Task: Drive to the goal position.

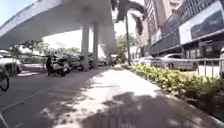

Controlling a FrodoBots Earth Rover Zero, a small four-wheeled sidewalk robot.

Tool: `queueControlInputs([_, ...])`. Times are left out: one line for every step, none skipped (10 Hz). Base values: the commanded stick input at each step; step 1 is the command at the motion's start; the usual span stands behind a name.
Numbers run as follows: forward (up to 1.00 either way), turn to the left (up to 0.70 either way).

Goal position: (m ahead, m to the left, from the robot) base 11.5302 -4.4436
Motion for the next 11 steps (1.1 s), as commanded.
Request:
queueControlInputs([0.70,0.00])
queueControlInputs([0.70,0.00])
queueControlInputs([0.70,0.00])
queueControlInputs([0.70,0.00])
queueControlInputs([0.70,0.00])
queueControlInputs([0.70,0.00])
queueControlInputs([0.70,0.00])
queueControlInputs([0.70,0.00])
queueControlInputs([0.70,0.00])
queueControlInputs([0.70,0.00])
queueControlInputs([0.70,0.00])
